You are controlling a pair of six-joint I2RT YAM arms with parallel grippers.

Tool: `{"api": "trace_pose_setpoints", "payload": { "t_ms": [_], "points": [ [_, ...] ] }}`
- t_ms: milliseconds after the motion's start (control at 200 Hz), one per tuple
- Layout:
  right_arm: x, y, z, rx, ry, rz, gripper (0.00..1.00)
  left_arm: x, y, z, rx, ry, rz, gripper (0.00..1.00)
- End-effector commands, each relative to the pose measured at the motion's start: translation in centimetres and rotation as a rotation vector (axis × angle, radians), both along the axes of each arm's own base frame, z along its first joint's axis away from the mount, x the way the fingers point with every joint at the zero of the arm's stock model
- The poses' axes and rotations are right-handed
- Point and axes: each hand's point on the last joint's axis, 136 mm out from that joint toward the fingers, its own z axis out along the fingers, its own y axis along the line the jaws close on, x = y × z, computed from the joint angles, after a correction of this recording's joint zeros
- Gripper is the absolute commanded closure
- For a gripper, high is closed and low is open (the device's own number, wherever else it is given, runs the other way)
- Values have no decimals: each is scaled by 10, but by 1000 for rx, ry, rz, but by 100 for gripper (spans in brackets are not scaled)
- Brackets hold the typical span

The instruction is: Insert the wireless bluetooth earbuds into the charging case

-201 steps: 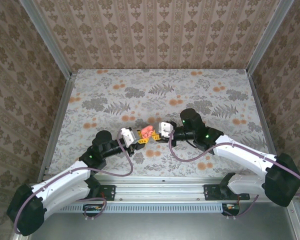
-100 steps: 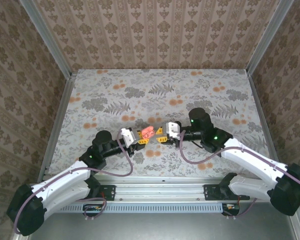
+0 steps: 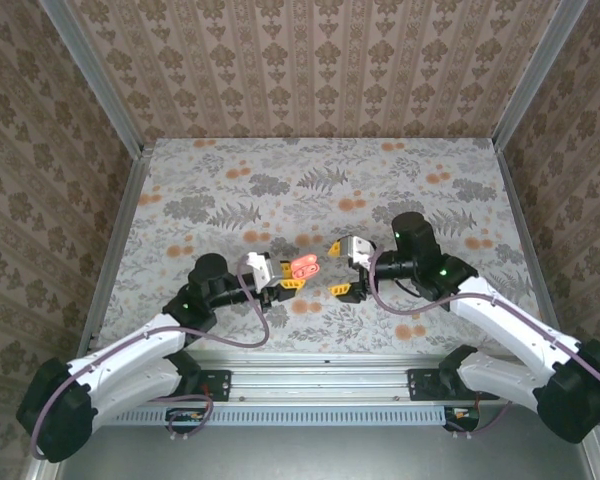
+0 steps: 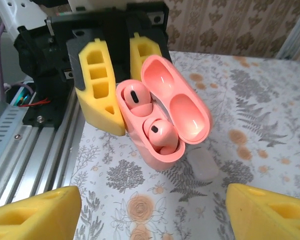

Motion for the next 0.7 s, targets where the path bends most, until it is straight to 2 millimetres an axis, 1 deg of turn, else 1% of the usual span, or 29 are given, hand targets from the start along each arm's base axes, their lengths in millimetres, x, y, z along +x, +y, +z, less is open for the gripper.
{"api": "trace_pose_setpoints", "payload": {
  "t_ms": [0, 125, 340, 545, 695],
  "points": [
    [-6, 9, 12, 22, 29, 74, 21, -11, -8, 30, -67, -40, -76, 97],
    [-5, 20, 12, 23, 46, 115, 21, -13, -11, 33, -70, -43, -93, 97],
    [-14, 37, 10, 20, 52, 206, 23, -13, -14, 32, -65, -42, -95, 97],
    [-20, 36, 16, 44, 16, 239, 27, -12, -13, 30, -62, -40, -82, 97],
    [-30, 31, 25, 67, -29, 262, 32, -10, -13, 27, -58, -39, -68, 97]
  ]
}}
